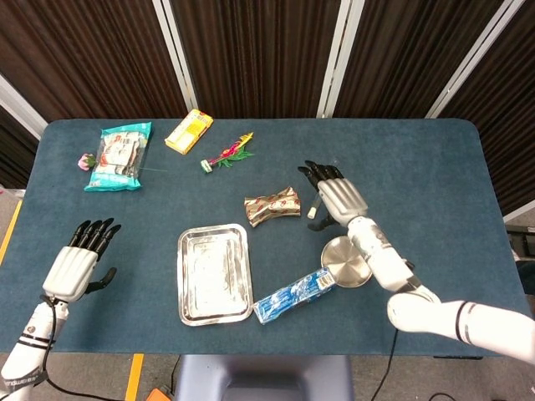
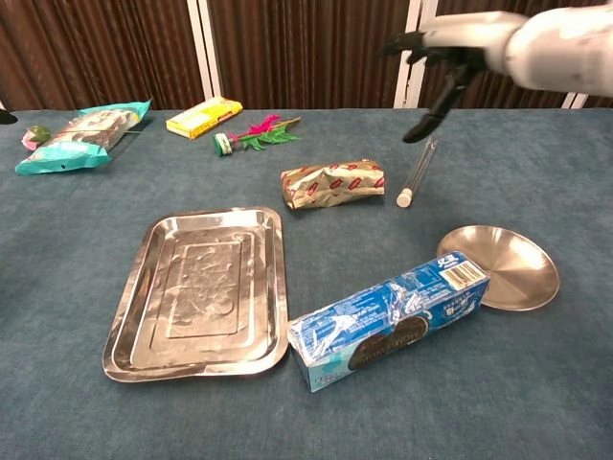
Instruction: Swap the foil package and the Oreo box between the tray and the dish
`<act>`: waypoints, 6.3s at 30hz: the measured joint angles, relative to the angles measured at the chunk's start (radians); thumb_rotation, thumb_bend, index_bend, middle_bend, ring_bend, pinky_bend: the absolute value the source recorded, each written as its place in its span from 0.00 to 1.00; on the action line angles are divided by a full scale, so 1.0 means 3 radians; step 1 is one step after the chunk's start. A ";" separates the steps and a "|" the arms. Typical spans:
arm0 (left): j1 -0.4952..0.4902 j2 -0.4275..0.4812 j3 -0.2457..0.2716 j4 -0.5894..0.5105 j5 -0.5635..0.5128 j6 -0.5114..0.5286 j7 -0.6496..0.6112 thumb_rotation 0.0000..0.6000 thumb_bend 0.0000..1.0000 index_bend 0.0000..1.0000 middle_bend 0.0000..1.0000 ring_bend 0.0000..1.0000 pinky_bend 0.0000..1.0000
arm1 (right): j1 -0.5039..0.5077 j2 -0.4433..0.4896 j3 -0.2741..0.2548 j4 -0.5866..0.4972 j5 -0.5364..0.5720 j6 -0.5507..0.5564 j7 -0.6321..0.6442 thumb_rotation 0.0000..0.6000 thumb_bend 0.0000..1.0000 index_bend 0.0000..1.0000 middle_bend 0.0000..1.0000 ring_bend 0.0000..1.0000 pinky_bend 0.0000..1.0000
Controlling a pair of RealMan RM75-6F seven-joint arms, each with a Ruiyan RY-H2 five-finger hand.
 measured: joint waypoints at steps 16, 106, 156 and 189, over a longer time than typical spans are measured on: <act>-0.0075 -0.0044 -0.0109 0.0265 -0.0189 -0.0221 -0.0148 1.00 0.37 0.00 0.00 0.00 0.00 | 0.0904 -0.1263 -0.0274 0.1775 0.1092 -0.0466 -0.0932 1.00 0.16 0.27 0.21 0.02 0.05; -0.0333 -0.0099 0.0282 -0.0900 0.0734 -0.0505 -0.0327 1.00 0.37 0.00 0.00 0.00 0.00 | -0.2072 0.0750 -0.1115 -0.0549 -0.1956 0.1949 0.0857 1.00 0.19 0.00 0.00 0.00 0.00; -0.1314 -0.2744 -0.0500 0.0556 -0.0590 -0.1295 0.0716 1.00 0.37 0.01 0.07 0.22 0.40 | -0.2732 0.1094 -0.1034 -0.0185 -0.2573 0.1954 0.2063 1.00 0.19 0.00 0.00 0.00 0.00; -0.1014 -0.1601 -0.0533 -0.0161 -0.0424 -0.0707 0.0575 1.00 0.38 0.44 0.62 0.72 0.91 | -0.2776 0.1071 -0.1007 -0.0259 -0.2661 0.1906 0.1888 1.00 0.19 0.00 0.00 0.00 0.00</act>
